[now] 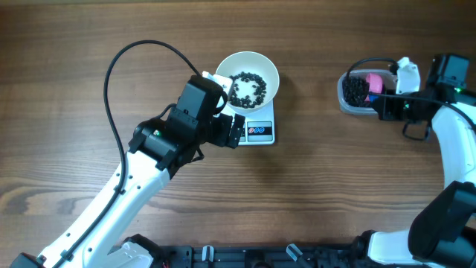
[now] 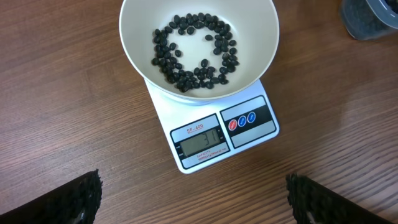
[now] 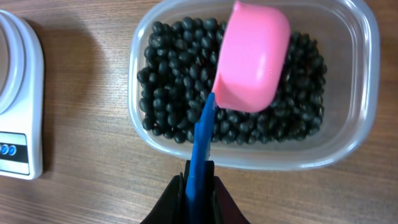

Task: Scoop item into bowl and weigh 150g on scale
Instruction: 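Scoop beans again with the right gripper in the container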

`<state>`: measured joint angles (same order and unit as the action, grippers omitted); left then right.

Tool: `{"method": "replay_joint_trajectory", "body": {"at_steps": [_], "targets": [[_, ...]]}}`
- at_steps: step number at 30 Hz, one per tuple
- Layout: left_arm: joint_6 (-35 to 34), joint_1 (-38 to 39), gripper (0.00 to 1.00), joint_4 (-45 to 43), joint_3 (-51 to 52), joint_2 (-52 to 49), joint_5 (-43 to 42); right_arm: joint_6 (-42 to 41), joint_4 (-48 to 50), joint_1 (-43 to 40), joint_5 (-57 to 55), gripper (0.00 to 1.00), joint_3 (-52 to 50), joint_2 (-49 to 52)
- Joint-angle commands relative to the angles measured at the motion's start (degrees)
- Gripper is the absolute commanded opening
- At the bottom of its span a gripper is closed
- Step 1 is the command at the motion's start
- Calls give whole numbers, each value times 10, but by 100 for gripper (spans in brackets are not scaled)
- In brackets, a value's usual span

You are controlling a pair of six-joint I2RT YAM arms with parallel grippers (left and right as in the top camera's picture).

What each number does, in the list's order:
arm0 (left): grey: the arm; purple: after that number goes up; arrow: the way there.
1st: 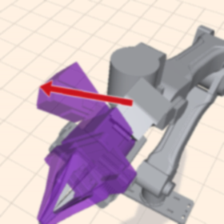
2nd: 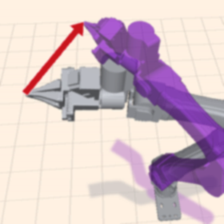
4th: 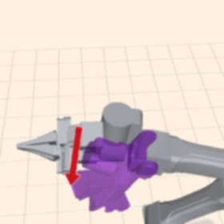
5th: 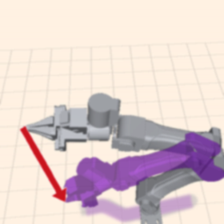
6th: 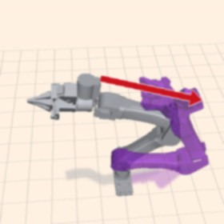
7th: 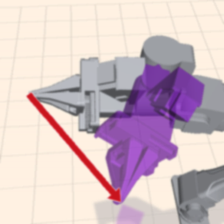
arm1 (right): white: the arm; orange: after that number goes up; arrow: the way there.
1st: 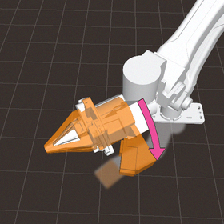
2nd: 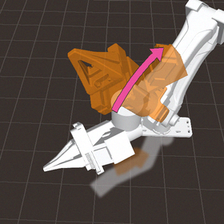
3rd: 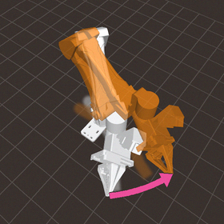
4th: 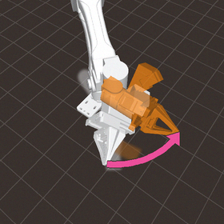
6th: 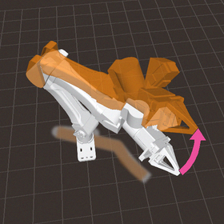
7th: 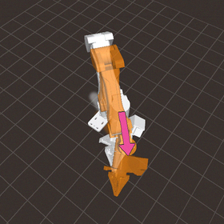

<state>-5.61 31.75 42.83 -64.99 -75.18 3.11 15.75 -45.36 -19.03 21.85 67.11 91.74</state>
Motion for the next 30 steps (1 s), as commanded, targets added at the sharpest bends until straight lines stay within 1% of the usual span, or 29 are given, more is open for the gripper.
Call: {"method": "replay_joint_trajectory", "body": {"at_steps": [1,4,21,30], "targets": [[9,-1,100,-1,-8,-4,-5,27,-18,-10,69,4,0,10],[9,-1,100,-1,-8,-4,-5,57,-36,-10,89,4,0,11],[9,-1,100,-1,-8,-4,-5,52,-34,-25,99,4,0,11],[9,-1,100,-1,-8,-4,-5,52,-48,-25,101,4,0,11]]}}
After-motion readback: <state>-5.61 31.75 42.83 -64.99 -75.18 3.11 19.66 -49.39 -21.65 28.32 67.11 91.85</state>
